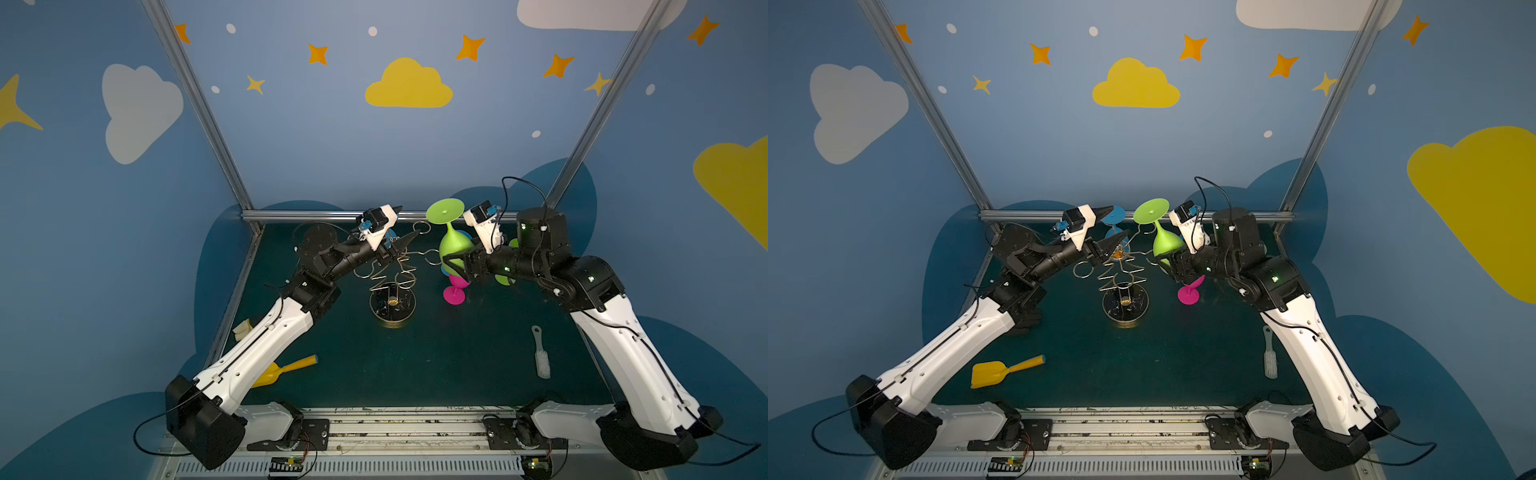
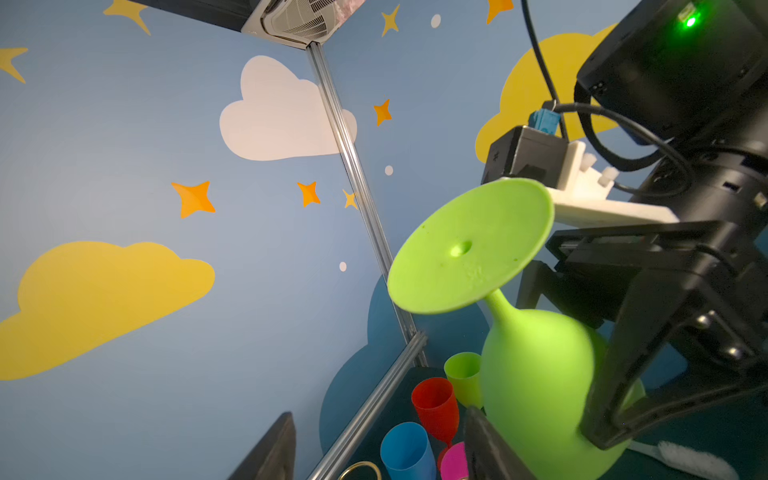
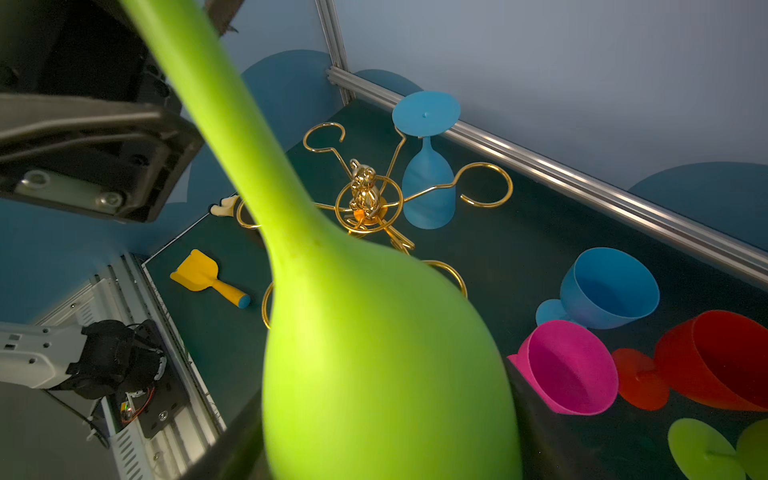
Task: Take the wine glass off the wine glass rack
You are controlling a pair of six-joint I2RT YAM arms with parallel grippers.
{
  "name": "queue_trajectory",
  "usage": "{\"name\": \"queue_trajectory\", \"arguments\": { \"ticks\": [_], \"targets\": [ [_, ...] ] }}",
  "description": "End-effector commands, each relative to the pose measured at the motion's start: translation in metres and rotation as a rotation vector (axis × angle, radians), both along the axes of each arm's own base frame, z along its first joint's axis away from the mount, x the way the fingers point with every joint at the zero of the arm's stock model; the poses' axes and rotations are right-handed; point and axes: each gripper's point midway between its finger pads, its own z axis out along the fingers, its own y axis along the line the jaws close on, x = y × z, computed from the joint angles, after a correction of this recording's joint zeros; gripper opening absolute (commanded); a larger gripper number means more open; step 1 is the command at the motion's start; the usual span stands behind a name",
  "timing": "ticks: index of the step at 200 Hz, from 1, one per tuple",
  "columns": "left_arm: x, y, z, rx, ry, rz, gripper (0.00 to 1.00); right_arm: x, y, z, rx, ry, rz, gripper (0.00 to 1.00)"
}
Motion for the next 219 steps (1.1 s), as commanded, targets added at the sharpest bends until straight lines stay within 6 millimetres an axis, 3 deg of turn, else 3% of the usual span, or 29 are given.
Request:
{"name": "queue_trajectory", "arguments": {
  "ticks": [1, 123, 144, 182, 219],
  "targets": [
    [-0.005, -0.008, 0.011, 0.028, -0.111, -0.028, 0.62, -0.008, 0.004, -0.004, 0.02, 0.038, 0.023, 0.2],
    [-0.014, -0.023, 0.019, 0.07, -0.174, -0.074, 0.55, -0.012, 0.029, -0.024, 0.014, 0.149, 0.103, 0.13],
    [-0.015, -0.026, 0.015, 0.095, -0.175, -0.089, 0.46, -0.013, 0.031, -0.024, 0.013, 0.156, 0.106, 0.12],
    [-0.019, -0.028, 0.012, 0.111, -0.175, -0.102, 0.23, -0.014, 0.034, -0.025, 0.007, 0.17, 0.112, 0.12],
    [-0.019, -0.024, 0.015, 0.11, -0.185, -0.079, 0.09, -0.016, 0.032, -0.018, 0.011, 0.164, 0.105, 0.16]
  ]
}}
